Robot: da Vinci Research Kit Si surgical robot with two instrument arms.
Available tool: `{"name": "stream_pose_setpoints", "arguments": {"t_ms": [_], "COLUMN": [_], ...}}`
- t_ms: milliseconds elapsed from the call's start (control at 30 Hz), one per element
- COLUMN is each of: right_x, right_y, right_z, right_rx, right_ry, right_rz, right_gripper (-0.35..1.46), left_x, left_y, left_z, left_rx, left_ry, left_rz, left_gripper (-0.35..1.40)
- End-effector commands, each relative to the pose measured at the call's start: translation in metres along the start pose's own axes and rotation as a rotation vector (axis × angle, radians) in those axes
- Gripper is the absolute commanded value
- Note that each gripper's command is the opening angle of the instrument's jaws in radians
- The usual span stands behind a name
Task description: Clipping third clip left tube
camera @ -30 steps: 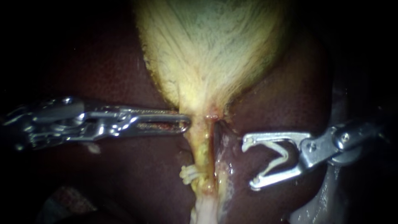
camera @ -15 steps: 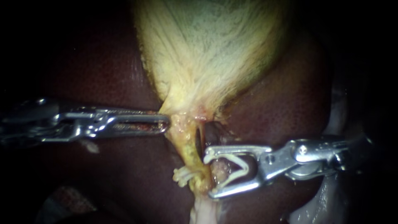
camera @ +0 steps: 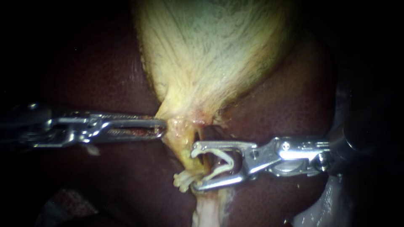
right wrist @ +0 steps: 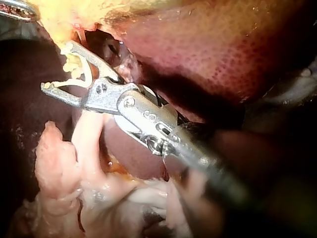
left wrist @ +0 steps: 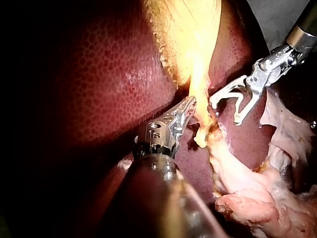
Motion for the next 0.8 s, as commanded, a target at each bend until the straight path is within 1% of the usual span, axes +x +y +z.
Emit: {"name": "stream_pose_setpoints", "arguments": {"t_ms": [33, 167, 333, 400, 433, 633, 800], "right_x": [-0.0001, -0.0008, -0.0014, -0.0017, -0.0017, -0.0026, -0.0029], "right_y": [0.0002, 0.0010, 0.0015, 0.0017, 0.0017, 0.0018, 0.0019], "right_z": [0.0001, 0.0002, 0.0004, 0.0006, 0.0007, 0.0015, 0.0019], "right_rx": [-0.001, -0.008, -0.015, -0.017, -0.017, -0.025, -0.027], "right_ry": [0.000, 0.003, -0.027, -0.027, -0.027, -0.070, -0.073], "right_rz": [-0.001, 0.003, 0.000, -0.001, -0.002, -0.008, -0.010], "right_gripper": [0.59, 0.59, 0.59, 0.59, 0.59, 0.59, 0.59], "left_x": [0.0000, 0.0000, 0.0000, 0.0000, 0.0000, -0.0001, -0.0001], "left_y": [-0.0001, -0.0004, -0.0008, -0.0010, -0.0011, -0.0015, -0.0016], "left_z": [0.0000, -0.0002, -0.0004, -0.0005, -0.0005, -0.0006, -0.0005], "left_rx": [-0.002, -0.003, -0.004, -0.004, -0.007, -0.008, -0.007], "left_ry": [0.000, -0.001, -0.004, -0.007, -0.009, -0.012, -0.012], "left_rz": [0.000, -0.001, -0.002, -0.003, -0.004, -0.005, -0.006], "left_gripper": [-0.35, -0.35, -0.35, -0.35, -0.35, -0.35, -0.35]}}
